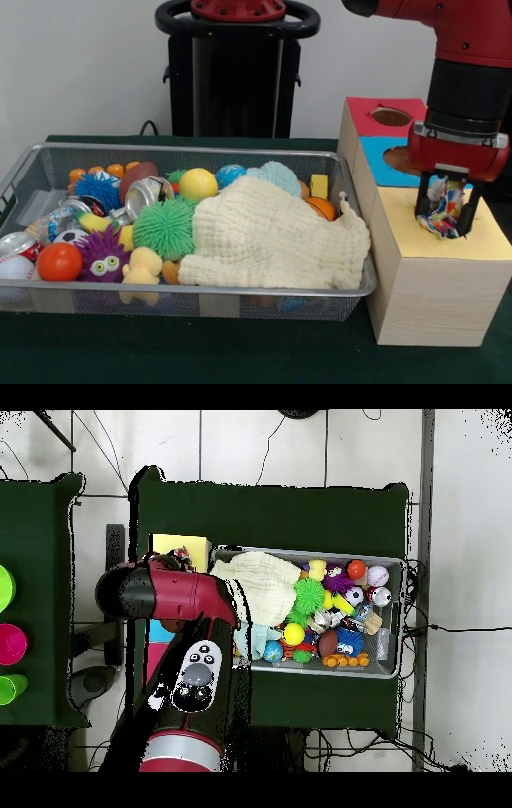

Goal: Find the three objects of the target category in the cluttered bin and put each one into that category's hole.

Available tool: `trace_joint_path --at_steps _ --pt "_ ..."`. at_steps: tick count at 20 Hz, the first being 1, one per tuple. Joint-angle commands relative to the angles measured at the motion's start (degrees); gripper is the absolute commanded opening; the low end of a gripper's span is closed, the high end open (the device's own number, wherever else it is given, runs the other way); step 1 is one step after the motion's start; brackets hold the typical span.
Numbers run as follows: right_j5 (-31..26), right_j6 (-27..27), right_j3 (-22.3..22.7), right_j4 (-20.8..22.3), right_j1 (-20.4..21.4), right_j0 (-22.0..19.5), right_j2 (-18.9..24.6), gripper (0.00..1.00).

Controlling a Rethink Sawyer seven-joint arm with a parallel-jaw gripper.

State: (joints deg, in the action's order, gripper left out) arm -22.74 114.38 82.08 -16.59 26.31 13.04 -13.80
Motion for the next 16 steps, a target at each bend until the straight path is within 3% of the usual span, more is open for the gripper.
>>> trace_joint_path --at_steps 1,3,4,16 --pt "-7.2 8.2 -3.5 0.2 -2.5 -1.4 1.1 1.0" --pt "-8.0 8.2 -3.8 0.4 -2.5 -1.2 0.9 1.0" --pt "-8.4 8.0 -4.1 0.5 -2.5 -1.4 0.9 0.0" --pt "-9.5 9.2 -3.3 0.6 -2.2 -0.6 0.3 0.0"
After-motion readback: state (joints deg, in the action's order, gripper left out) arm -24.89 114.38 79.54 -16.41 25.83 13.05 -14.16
